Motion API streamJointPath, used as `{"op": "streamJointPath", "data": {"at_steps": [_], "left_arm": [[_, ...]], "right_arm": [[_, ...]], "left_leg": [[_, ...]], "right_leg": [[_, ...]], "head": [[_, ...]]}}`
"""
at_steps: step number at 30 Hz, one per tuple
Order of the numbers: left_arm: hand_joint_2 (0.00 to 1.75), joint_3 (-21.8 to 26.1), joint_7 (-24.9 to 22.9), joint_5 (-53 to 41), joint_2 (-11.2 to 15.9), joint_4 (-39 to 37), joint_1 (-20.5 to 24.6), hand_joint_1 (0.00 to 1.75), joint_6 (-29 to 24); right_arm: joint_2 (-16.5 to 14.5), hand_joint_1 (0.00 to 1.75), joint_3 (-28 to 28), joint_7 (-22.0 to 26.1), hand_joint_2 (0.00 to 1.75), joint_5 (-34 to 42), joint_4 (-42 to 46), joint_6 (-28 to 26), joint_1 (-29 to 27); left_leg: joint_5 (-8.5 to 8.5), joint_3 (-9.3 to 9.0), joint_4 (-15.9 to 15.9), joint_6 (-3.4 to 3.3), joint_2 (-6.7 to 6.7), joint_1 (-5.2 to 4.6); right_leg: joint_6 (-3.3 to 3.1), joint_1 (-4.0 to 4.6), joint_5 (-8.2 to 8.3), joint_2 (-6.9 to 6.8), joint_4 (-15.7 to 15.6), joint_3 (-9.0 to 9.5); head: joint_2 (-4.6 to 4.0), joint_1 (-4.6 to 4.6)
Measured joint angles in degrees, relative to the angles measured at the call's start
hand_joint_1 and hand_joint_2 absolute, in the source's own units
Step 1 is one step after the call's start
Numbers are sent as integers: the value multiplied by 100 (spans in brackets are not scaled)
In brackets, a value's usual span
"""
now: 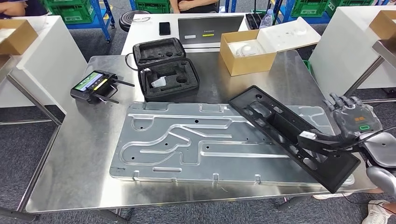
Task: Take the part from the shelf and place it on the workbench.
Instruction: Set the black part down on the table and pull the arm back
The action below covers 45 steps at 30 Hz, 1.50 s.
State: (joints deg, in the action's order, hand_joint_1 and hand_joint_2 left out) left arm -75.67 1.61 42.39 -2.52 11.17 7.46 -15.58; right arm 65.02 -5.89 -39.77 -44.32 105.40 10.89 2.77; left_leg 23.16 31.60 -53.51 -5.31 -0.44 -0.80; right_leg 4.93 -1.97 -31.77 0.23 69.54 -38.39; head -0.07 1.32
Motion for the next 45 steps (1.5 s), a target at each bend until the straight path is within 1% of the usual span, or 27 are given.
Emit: {"op": "streamJointPath", "data": {"at_steps": [2,4,7,9,12,13,14,15,16,18,20,23,24,26,28,29,30,31,32,34,35,38,39,41,43,44,45], "left_arm": [[0,2,12,4,-1,0,-6,0,1],[0,8,20,14,2,0,3,0,-1],[0,13,30,28,3,0,-5,0,-3],[0,18,30,32,2,0,-10,0,-3],[0,22,30,36,-3,0,-3,0,-3],[0,22,30,36,-4,0,-6,0,-3],[0,22,30,37,-6,0,-9,0,-3],[0,22,30,37,-7,0,-11,0,-3],[0,22,30,38,-8,0,-11,0,-3],[0,23,30,38,0,0,0,0,-3],[0,24,35,38,12,0,12,0,-3],[0,23,46,39,11,0,13,0,-3],[0,23,47,41,11,0,13,0,-3],[0,24,47,45,10,0,16,0,-3],[0,25,47,49,3,0,12,0,2],[0,25,47,51,-2,0,6,0,6],[0,25,47,53,-7,0,1,0,9],[0,25,47,57,-9,0,-1,0,10],[0,25,47,60,-10,0,0,0,10],[0,25,49,63,-11,0,8,0,11],[0,25,50,63,-13,0,11,0,11],[0,25,54,65,-19,0,1,0,15],[0,25,54,68,-19,0,-3,0,16],[0,25,58,75,-19,0,-3,0,17],[0,25,62,79,-19,0,0,0,17],[0,25,62,80,-19,0,1,0,19],[0,25,62,80,-19,0,1,0,22]], "right_arm": [[11,0,178,-19,0,8,4,-45,-134],[19,0,375,-27,0,27,16,-108,-295],[16,0,606,-30,0,45,34,-168,-564],[11,0,760,-29,0,45,47,-196,-695],[10,0,972,-29,0,45,67,-242,-895],[9,0,1020,-29,0,45,67,-254,-954],[9,0,1066,-29,0,45,67,-263,-1013],[9,0,1111,-29,0,45,67,-269,-1068],[10,0,1159,-29,0,45,67,-275,-1117],[4,0,1269,-29,0,45,67,-297,-1199],[-14,0,1364,-28,0,45,66,-322,-1263],[-32,0,1456,-24,0,47,66,-333,-1371],[-33,0,1501,-22,0,49,66,-334,-1399],[-44,0,1597,-22,0,55,65,-336,-1421],[-53,0,1639,-20,0,62,65,-337,-1458],[-55,0,1643,-19,0,64,65,-337,-1481],[-56,0,1651,-18,0,65,65,-337,-1498],[-56,0,1666,-18,0,65,65,-337,-1506],[-57,0,1690,-18,0,66,65,-337,-1507],[-66,0,1744,-18,0,68,66,-338,-1506],[-72,0,1764,-17,0,71,67,-338,-1513],[-84,0,1807,-14,0,77,75,-345,-1550],[-85,0,1824,-13,0,77,79,-347,-1562],[-85,0,1864,-12,0,76,90,-348,-1595],[-86,0,1901,-11,0,76,97,-348,-1627],[-89,0,1912,-11,0,76,99,-348,-1641],[-92,0,1919,-11,0,76,101,-348,-1654]], "left_leg": [[34,8,-55,55,-1,21],[89,39,-151,136,-7,18],[103,71,-192,212,-13,16],[247,152,-385,267,-5,39],[843,583,-1447,338,7,60],[982,721,-1787,340,7,60],[1022,778,-1951,326,7,58],[951,720,-1872,298,7,50],[792,549,-1564,251,6,38],[442,68,-667,108,11,-16],[284,-171,-186,14,19,-77],[188,-168,-75,8,22,-98],[134,-167,-19,2,27,-82],[35,-145,67,-15,43,-52],[-13,-86,70,-33,50,-51],[-34,-55,64,-32,51,-51],[-54,-21,54,-25,51,-47],[-71,14,33,-12,51,-39],[-83,53,-3,3,49,-30],[-96,127,-93,51,39,-36],[-107,156,-127,82,32,-43],[-150,224,-162,188,20,-40],[-70,275,-244,223,19,-30],[331,481,-745,287,20,3],[825,751,-1560,334,20,27],[964,808,-1843,344,21,36],[1011,764,-1932,341,21,41]], "right_leg": [[71,-47,356,-6,-725,372],[44,-55,544,20,-1291,663],[-111,-25,566,41,-1379,689],[-184,-20,593,30,-1379,667],[-240,-13,621,13,-1381,641],[-247,-5,625,10,-1380,633],[-253,6,630,8,-1380,628],[-257,18,633,8,-1379,626],[-261,32,637,9,-1380,627],[-258,49,648,12,-1383,633],[-227,33,669,10,-1390,630],[-132,3,701,7,-1413,614],[-109,2,627,6,-1351,580],[-76,-2,265,5,-874,382],[-38,1,-135,5,-120,100],[-17,-1,-213,4,104,35],[2,-5,-184,3,111,75],[25,-15,-51,1,-146,250],[50,-34,122,-2,-586,521],[40,-36,361,15,-1329,939],[6,-22,402,26,-1483,1010],[-144,0,478,20,-1466,928],[-191,-10,518,11,-1463,891],[-257,-27,602,-3,-1471,796],[-272,-23,682,-5,-1468,684],[-269,-20,724,-5,-1466,626],[-263,-15,767,-5,-1465,571]], "head": [[0,0],[0,-3],[0,-8],[0,-9],[0,-12],[0,-12],[0,-12],[0,-12],[0,-12],[0,-8],[0,-7],[0,-10],[0,-8],[0,-2],[0,3],[0,3],[0,3],[0,3],[0,4],[0,5],[0,5],[0,4],[0,4],[0,1],[0,1],[0,1],[0,1]]}}
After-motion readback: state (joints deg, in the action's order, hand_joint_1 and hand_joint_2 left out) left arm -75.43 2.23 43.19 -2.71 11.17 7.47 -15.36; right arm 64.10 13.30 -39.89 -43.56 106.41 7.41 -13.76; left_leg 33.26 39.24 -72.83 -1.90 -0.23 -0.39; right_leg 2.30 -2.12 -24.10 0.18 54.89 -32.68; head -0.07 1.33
